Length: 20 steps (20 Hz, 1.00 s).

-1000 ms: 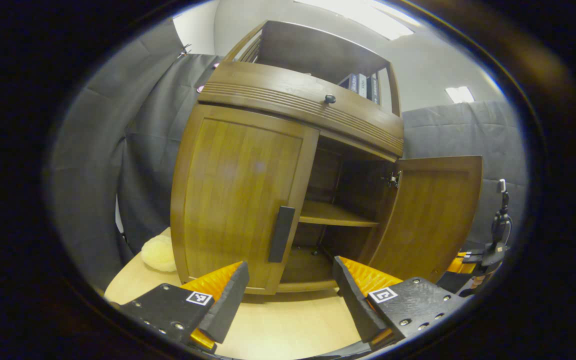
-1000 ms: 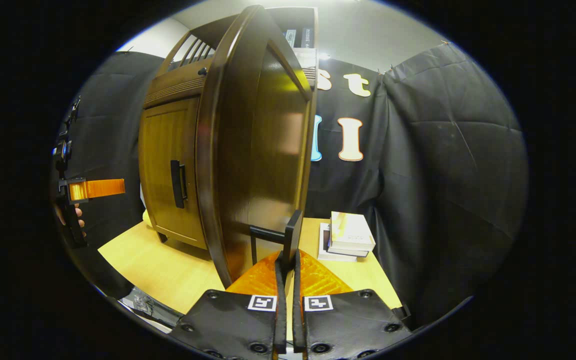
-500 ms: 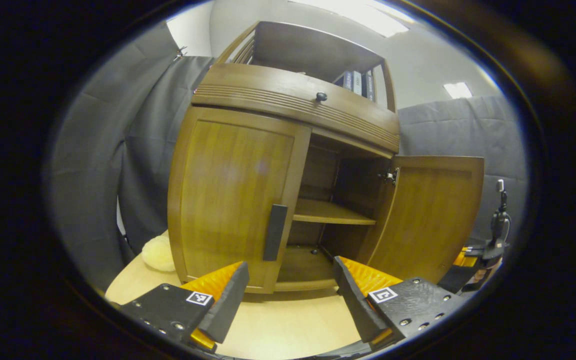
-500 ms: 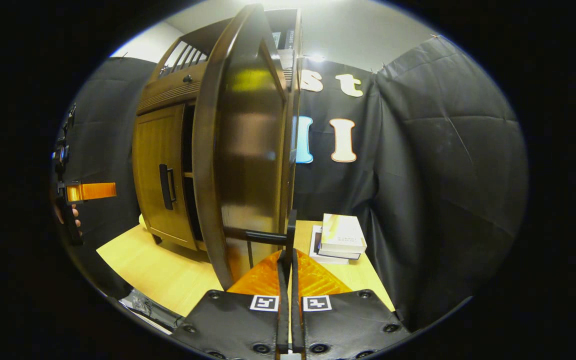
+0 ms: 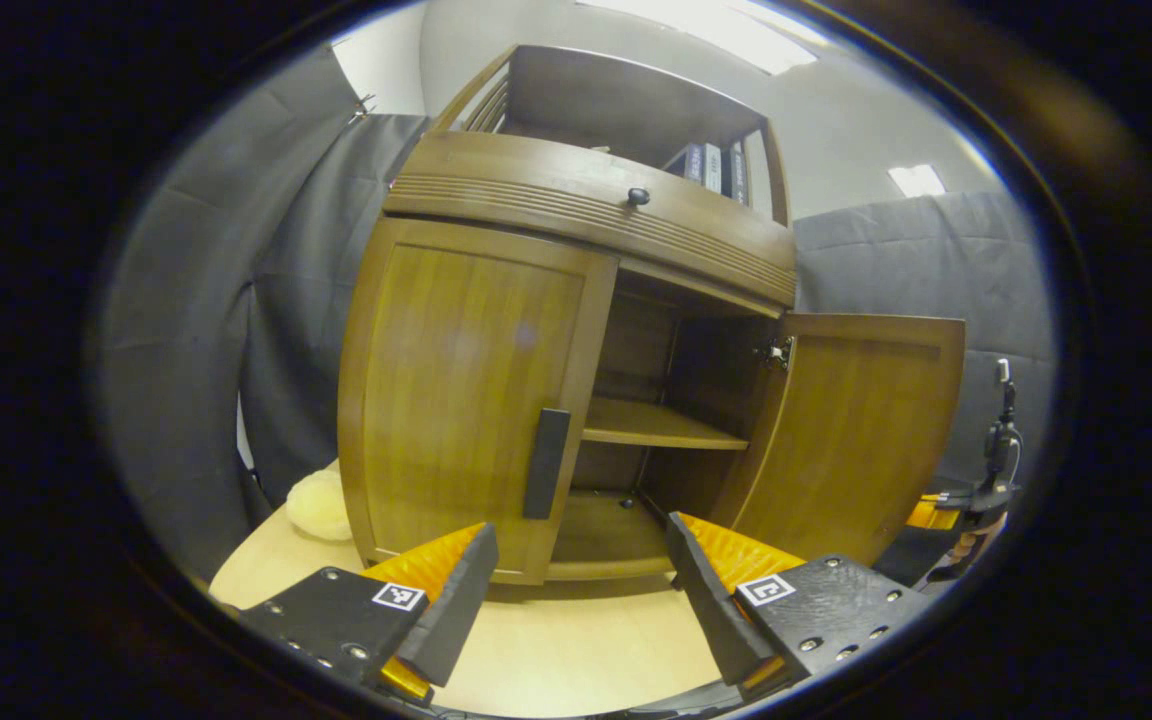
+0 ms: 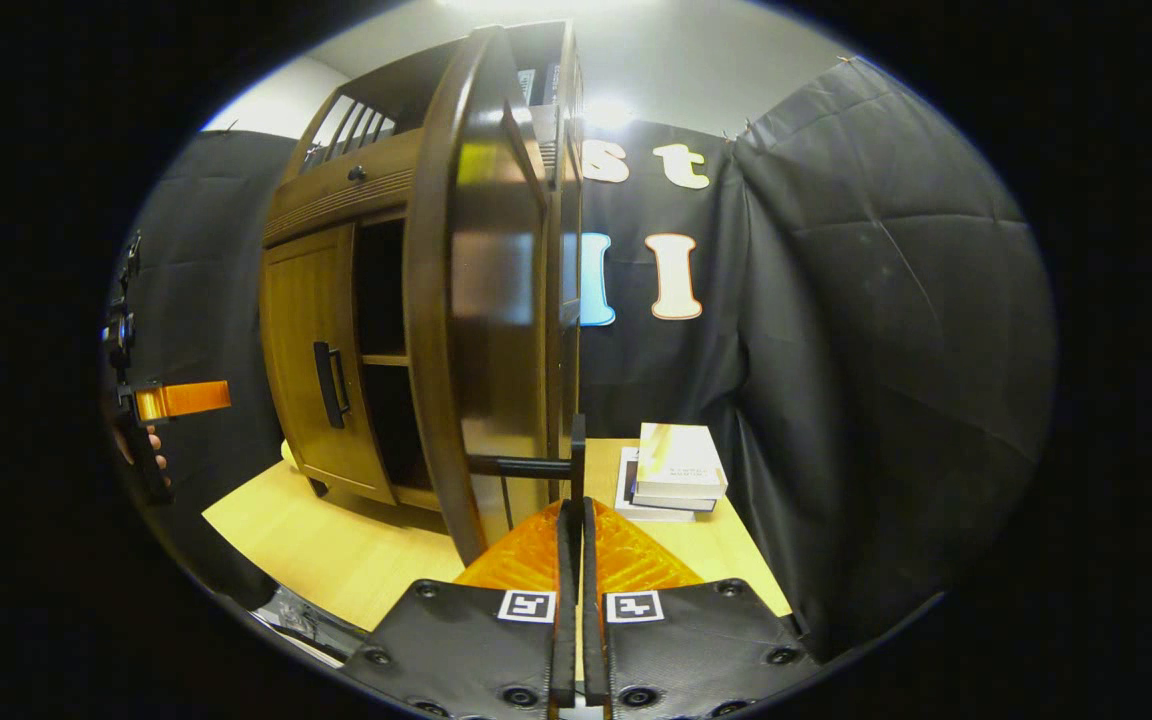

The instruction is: Open the right door of the double-door shoe cabinet with the right hand, and open the left door with the left hand.

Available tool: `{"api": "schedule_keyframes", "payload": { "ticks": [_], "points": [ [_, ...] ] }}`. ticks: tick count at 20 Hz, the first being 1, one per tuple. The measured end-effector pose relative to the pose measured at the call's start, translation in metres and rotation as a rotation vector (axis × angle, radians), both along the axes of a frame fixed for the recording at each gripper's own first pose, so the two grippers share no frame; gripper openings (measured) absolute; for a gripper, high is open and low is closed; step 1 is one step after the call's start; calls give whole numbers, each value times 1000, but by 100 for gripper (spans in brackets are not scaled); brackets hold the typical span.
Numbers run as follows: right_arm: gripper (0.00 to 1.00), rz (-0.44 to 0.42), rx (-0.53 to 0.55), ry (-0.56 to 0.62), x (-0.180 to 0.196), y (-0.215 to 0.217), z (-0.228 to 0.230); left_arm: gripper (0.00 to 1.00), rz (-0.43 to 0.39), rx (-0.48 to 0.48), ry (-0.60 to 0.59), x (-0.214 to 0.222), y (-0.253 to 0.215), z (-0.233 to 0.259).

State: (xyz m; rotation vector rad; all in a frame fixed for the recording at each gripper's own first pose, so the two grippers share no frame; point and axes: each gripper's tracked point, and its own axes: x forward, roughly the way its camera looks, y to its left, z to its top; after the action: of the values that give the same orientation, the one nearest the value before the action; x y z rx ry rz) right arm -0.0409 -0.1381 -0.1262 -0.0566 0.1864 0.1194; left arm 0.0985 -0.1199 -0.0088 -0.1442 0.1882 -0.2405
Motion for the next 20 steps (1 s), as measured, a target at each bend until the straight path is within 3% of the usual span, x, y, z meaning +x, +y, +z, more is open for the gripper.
{"api": "schedule_keyframes", "payload": {
  "ticks": [1, 8, 9, 10, 16, 20],
  "points": [
    [1, -2, -9, -3, -4, 0, 1, 100, 3, -2, 1, 1, 1, -1],
    [1, -68, 26, 4, -42, -9, 15, 100, 0, -3, -14, 0, 0, -1],
    [8, -72, 37, 1, -47, -6, 22, 100, 2, -3, -17, -1, 0, -1],
    [8, -71, 44, -5, -53, -1, 29, 100, 7, -4, -19, -3, 0, -2],
    [0, 50, 28, -57, -59, 70, 53, 100, 53, -10, 2, -4, 5, -8],
    [4, 122, 92, -42, -47, 108, 48, 100, 88, -7, 2, -13, 4, -9]
  ]
}}
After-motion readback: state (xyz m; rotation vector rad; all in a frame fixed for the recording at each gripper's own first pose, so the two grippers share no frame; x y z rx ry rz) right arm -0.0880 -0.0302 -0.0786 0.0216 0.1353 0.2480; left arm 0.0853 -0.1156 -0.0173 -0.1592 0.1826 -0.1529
